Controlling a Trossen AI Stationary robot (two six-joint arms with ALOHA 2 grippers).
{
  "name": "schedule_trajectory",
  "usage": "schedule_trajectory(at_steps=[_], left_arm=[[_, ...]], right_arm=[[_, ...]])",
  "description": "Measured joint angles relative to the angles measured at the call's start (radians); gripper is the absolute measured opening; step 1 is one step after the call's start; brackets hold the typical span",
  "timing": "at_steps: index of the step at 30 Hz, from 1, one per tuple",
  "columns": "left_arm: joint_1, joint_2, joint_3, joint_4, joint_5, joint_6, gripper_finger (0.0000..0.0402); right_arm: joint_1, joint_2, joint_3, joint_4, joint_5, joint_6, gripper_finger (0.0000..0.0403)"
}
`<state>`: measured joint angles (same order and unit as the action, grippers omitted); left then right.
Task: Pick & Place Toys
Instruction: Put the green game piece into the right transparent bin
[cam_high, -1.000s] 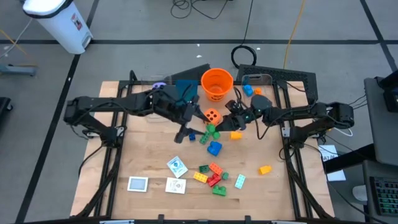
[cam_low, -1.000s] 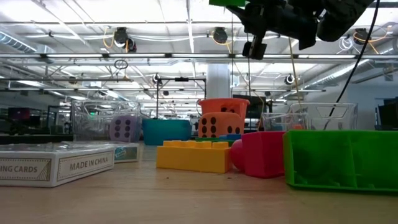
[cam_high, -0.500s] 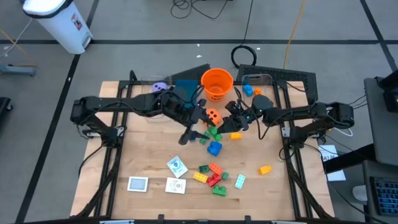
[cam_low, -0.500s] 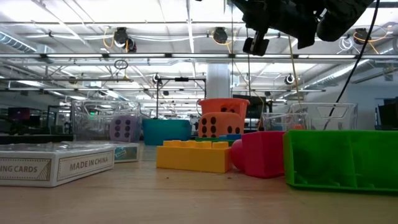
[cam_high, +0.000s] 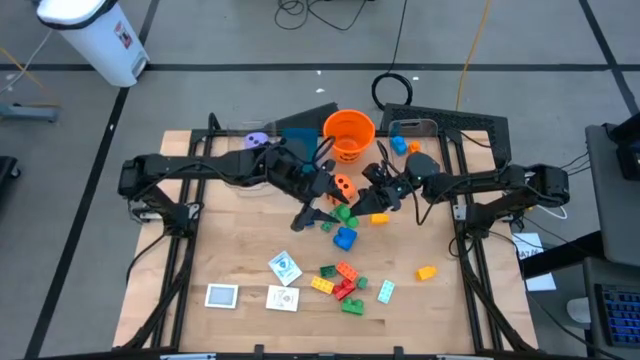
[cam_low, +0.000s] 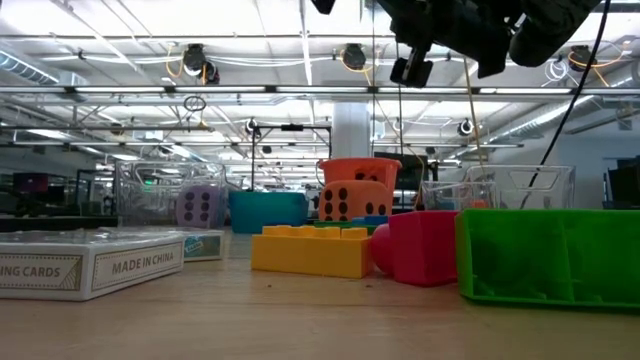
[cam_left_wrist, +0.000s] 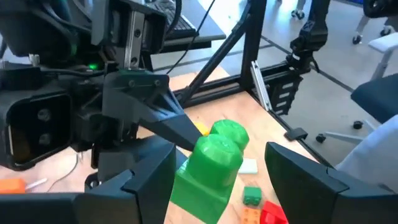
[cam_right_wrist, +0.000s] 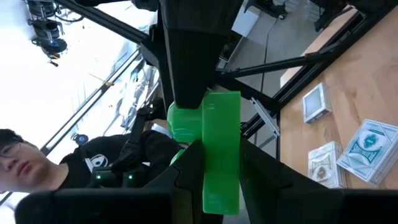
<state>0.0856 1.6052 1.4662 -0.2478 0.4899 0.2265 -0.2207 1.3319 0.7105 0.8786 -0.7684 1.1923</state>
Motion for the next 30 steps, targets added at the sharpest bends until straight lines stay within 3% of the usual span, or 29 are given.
schedule_trajectory(at_steps=[13,26,30], left_arm=[[0.002,0.023,0.0,0.008,0.015,-0.011,0.0247],[0.006,0.023,0.0,0.008,0.041,-0.004,0.0176],[0.006,0.023,0.0,0.008,0.044,-0.004,0.0174]], right_arm=[[0.0,0.0,0.0,0.037,-0.011,0.0,0.0067],[0.0,0.0,0.0,0.039,-0.022,0.001,0.0067],[0.0,0.0,0.0,0.039,-0.023,0.001,0.007]])
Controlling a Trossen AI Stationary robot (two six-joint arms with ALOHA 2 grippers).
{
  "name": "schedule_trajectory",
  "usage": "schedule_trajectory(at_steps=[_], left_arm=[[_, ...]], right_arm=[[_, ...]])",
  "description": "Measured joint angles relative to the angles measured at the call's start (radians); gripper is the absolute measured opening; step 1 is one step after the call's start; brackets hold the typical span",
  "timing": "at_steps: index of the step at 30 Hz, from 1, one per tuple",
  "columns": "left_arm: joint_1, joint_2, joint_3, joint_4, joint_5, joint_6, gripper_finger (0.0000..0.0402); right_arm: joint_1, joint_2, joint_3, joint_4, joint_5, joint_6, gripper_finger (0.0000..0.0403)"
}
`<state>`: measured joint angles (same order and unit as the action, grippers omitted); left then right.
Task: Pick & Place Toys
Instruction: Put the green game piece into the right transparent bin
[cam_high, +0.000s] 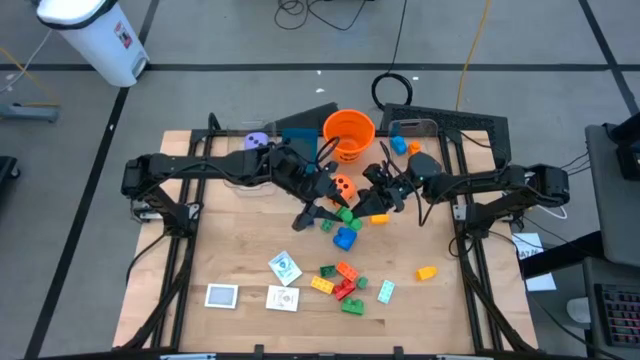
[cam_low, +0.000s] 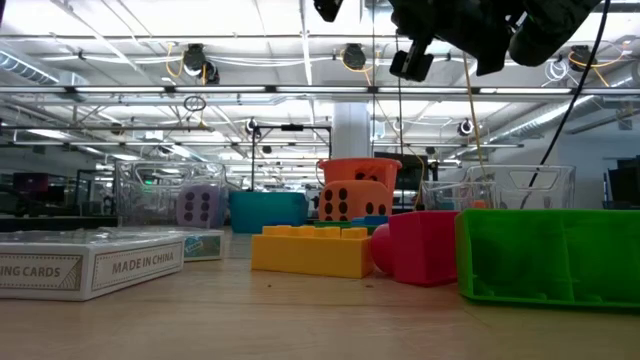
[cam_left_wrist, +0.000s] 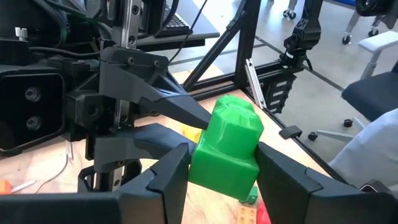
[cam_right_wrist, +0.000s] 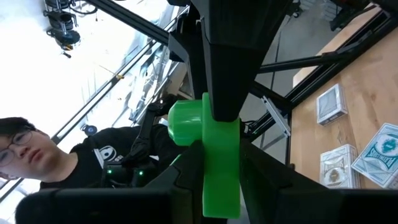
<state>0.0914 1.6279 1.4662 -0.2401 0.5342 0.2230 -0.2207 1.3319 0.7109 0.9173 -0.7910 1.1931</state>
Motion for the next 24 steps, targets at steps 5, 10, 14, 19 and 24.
schedule_trajectory(at_steps=[5,10,14,19,24], left_arm=[[0.0,0.0,0.0,0.0,0.0,-0.001,0.0187],[0.0,0.0,0.0,0.0,0.0,-0.001,0.0163],[0.0,0.0,0.0,0.003,0.0,-0.001,0.016],[0.0,0.0,0.0,0.004,0.0,-0.002,0.017],[0.0,0.0,0.0,0.006,0.001,-0.019,0.0157]], right_arm=[[-0.001,0.0,0.0,0.0,0.0,-0.001,0.0067],[-0.001,0.0,0.0,-0.001,0.0,-0.002,0.0074],[-0.001,0.0,0.0,-0.001,0.0,-0.006,0.0075],[-0.001,0.0,0.0,-0.001,0.0,-0.006,0.0078],[-0.002,-0.001,0.0,-0.001,0.003,-0.003,0.0101]])
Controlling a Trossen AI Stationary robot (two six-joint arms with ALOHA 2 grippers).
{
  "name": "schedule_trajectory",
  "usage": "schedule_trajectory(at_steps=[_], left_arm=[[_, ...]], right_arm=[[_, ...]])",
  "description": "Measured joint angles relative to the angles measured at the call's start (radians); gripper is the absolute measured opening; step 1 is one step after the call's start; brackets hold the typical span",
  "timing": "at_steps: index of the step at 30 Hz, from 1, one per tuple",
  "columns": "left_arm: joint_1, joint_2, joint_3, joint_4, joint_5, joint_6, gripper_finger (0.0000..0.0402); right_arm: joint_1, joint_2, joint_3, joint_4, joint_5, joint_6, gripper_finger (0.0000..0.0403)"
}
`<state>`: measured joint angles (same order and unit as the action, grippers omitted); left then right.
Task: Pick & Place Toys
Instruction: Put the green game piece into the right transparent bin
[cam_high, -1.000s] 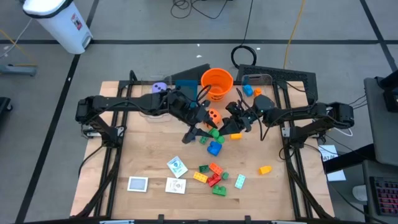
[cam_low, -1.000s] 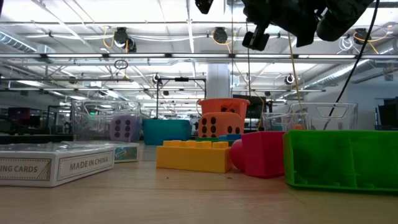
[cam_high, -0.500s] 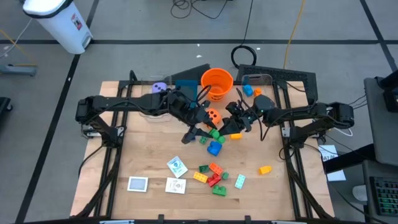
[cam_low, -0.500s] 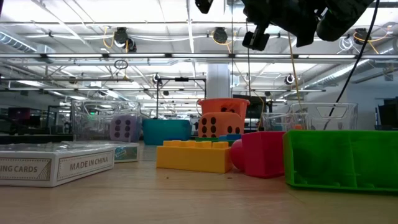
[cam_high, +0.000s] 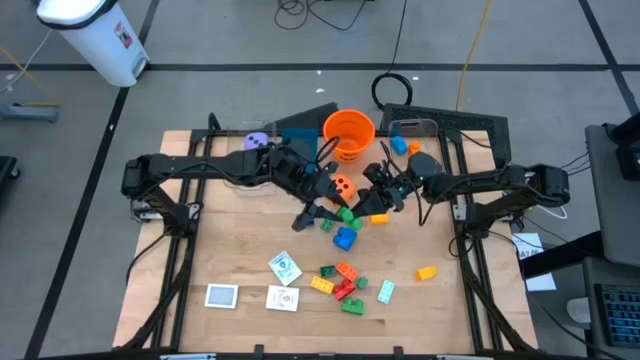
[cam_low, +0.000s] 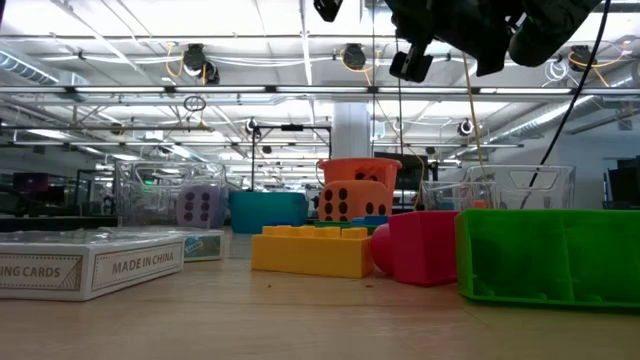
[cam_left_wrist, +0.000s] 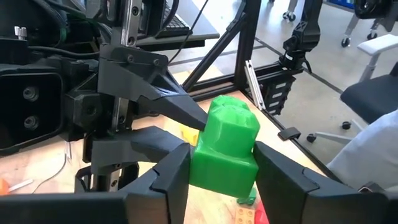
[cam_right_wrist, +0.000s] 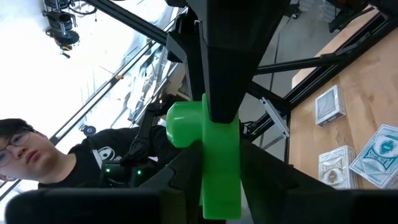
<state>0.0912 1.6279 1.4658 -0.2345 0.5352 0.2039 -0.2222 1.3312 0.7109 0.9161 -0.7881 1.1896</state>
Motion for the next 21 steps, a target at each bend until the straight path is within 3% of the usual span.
schedule_trajectory(at_steps=[14,21], left_arm=[[0.019,-0.012,-0.001,-0.001,0.038,-0.031,0.015],[0.111,-0.041,-0.001,-0.001,0.083,-0.141,0.0162]], right_arm=[[-0.08,0.0,0.0,0.183,0.005,0.097,0.015],[-0.087,0.0,0.023,0.219,0.104,0.025,0.0151]])
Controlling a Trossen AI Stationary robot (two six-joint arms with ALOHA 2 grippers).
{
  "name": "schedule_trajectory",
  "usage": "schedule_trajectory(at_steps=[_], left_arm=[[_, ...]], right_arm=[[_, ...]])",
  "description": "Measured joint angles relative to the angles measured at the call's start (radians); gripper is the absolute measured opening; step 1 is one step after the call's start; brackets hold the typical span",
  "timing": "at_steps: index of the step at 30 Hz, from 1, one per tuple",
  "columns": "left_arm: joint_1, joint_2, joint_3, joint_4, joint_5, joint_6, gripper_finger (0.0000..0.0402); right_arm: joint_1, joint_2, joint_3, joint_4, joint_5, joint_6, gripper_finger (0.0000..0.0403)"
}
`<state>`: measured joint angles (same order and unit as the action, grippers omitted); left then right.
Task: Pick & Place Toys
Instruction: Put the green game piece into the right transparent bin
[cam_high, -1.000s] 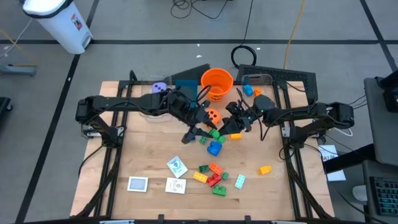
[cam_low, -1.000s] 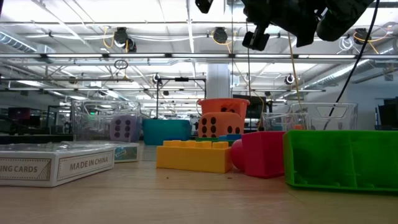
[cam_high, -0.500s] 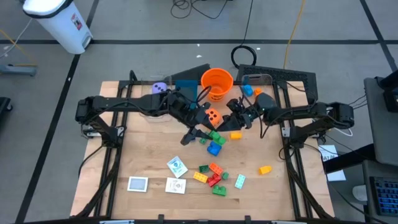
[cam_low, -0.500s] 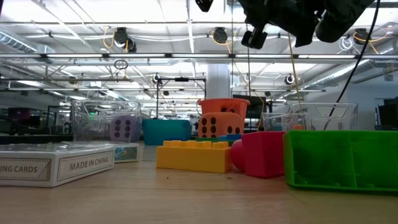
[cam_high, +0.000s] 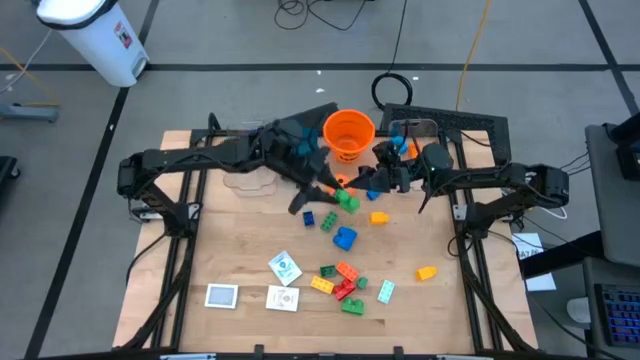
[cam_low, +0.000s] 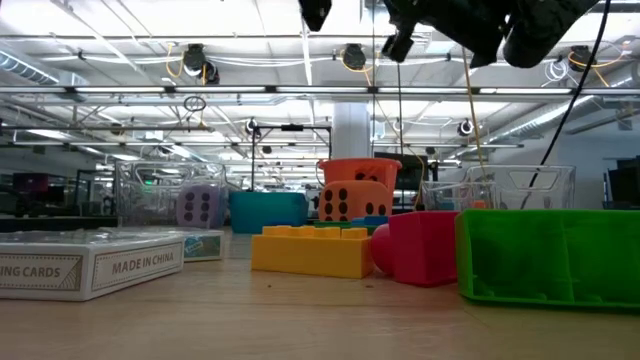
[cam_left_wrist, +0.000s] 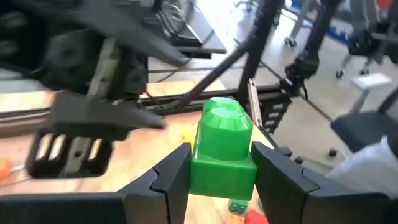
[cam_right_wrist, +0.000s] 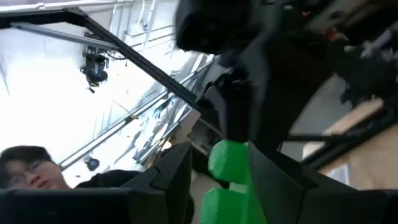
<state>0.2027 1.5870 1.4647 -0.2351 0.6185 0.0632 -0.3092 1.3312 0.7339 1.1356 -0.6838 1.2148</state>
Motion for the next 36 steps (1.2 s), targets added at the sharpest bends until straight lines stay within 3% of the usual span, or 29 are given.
schedule_trajectory(at_steps=[8,12,16,19,25,32,36], left_arm=[[0.096,-0.001,0.0,-0.006,0.097,-0.11,0.015],[0.121,0.0,0.0,-0.009,0.1,-0.116,0.0162],[0.148,0.0,0.0,-0.019,0.099,-0.129,0.0153],[0.17,0.0,0.0,-0.021,0.099,-0.131,0.015],[0.23,-0.009,0.0,-0.022,0.096,-0.143,0.0161],[0.289,-0.017,0.001,-0.015,0.095,-0.151,0.015],[0.299,-0.017,0.001,0.011,0.085,-0.153,0.0154]], right_arm=[[-0.034,0.0,0.159,-0.214,0.038,-0.29,0.0148],[-0.053,0.0,0.279,-0.467,0.043,-0.503,0.0148],[-0.058,0.0,0.404,-0.776,0.121,-0.761,0.0148],[-0.05,0.0,0.469,-0.914,0.184,-0.901,0.0148],[-0.066,-0.043,0.495,-0.942,0.222,-0.956,0.0148],[-0.077,-0.119,0.495,-1.127,0.37,-1.021,0.0148],[-0.076,-0.131,0.488,-1.146,0.385,-1.002,0.0148]])
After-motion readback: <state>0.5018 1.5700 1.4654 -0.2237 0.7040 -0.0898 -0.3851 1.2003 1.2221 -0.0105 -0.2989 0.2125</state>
